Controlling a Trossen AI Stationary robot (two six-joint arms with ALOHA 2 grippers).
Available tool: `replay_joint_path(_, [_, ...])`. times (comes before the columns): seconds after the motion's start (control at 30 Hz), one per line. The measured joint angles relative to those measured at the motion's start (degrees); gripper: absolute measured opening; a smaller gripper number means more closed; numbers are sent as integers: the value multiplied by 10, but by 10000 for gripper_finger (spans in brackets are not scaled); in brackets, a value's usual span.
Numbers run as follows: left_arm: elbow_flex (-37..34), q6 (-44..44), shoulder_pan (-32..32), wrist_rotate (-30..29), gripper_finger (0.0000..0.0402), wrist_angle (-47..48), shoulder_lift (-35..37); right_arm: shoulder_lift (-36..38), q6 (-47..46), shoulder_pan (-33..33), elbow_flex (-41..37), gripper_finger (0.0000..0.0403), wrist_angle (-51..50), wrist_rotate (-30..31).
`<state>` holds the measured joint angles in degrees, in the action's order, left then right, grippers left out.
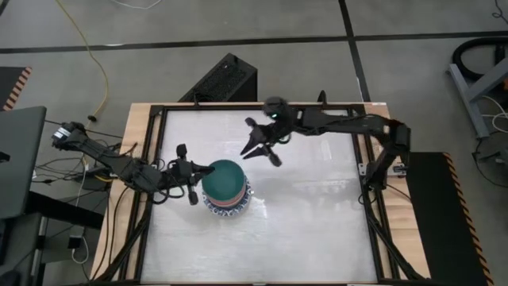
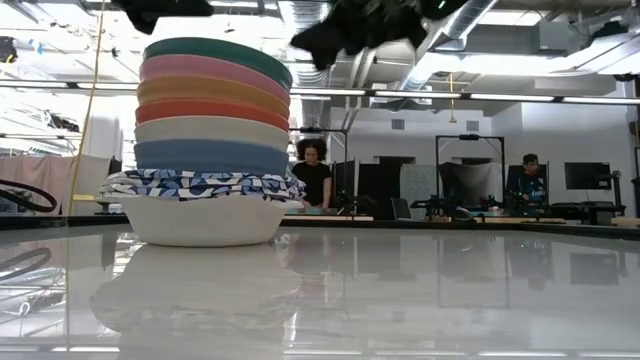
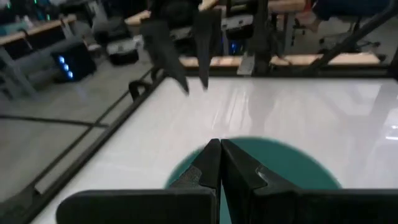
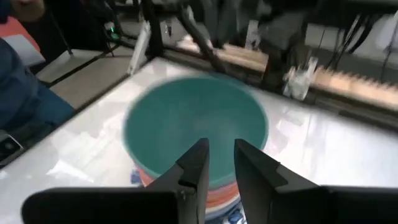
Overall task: Nest bowls inside each other
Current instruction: Return to Home Position
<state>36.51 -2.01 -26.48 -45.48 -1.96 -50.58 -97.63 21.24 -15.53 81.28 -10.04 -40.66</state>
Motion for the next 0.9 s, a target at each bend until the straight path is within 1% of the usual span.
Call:
replay_joint_path(0.17, [8,56,0,6,0,-19,47,100,10,-3,1,97,-67,4])
replay_joint_path(0.23, [12,73,2,24,0,-20,71,142,16,-3,1,97,-106,18])
replay_joint_path(0.33, [16,95,7,75,0,-17,110,205,18,-4,1,97,-162,62])
replay_joint_path(0.4, [16,107,12,126,0,-18,136,245,17,-4,1,97,-211,80])
replay_joint_path(0.47, [16,119,17,188,0,-14,161,287,18,-4,1,97,-284,88])
replay_joint_path(0.5, [17,122,18,209,0,-9,172,306,19,-4,1,97,-322,96])
replay_joint_path(0.53, [17,122,18,224,0,-1,183,326,14,-4,-3,97,-349,105])
replay_joint_path(0.6, [17,120,18,230,0,14,203,371,-7,-2,-31,97,-371,114])
replay_joint_path(0.67, [17,118,18,227,0,36,222,418,-32,3,-75,97,-361,128])
replay_joint_path(0.73, [17,113,18,227,0,48,236,470,-63,9,-142,97,-321,148])
replay_joint_path(0.83, [17,103,18,231,0,68,245,540,-102,23,-253,97,-220,159])
replay_joint_path(0.9, [16,98,18,238,0,83,244,578,-130,31,-325,97,-139,178])
